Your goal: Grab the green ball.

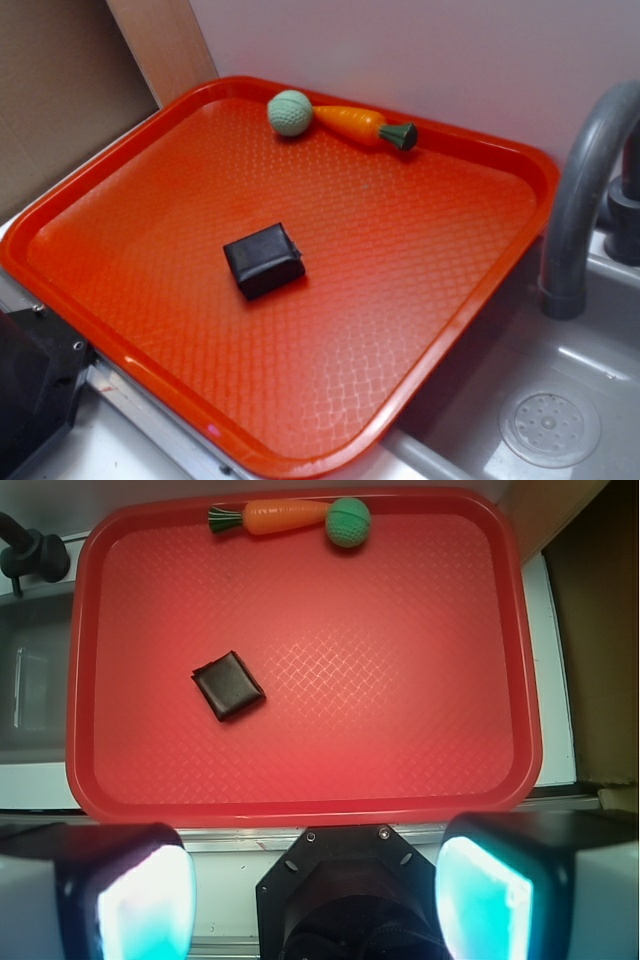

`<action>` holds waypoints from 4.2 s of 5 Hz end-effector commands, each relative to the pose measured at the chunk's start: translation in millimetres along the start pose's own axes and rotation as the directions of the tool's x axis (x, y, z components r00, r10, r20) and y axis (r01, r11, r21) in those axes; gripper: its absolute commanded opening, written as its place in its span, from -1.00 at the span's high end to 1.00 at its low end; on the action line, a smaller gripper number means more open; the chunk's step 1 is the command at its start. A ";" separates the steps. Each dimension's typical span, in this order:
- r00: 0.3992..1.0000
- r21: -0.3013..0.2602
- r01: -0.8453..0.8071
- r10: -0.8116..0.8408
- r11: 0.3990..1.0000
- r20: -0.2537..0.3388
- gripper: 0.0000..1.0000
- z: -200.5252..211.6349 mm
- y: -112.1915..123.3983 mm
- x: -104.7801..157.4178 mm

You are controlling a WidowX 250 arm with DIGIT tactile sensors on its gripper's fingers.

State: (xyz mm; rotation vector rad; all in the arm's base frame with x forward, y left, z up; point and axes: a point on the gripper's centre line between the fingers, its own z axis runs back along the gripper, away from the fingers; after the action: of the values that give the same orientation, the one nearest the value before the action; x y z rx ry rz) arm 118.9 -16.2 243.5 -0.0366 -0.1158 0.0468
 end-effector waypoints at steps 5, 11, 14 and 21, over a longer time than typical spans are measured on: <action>0.990 0.053 -0.057 0.050 0.997 0.130 -1.00 -136.5 56.5 180.9; 0.979 0.120 0.146 -0.161 0.982 0.127 -1.00 -187.2 68.6 224.2; 0.974 0.148 0.174 -0.192 0.974 0.117 -1.00 -202.8 69.6 229.1; 0.969 0.057 0.245 -0.246 0.968 0.010 1.00 -224.4 43.0 197.5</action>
State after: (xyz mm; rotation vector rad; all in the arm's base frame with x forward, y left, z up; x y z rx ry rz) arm 336.9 39.8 32.2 0.0328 -0.1219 -0.1564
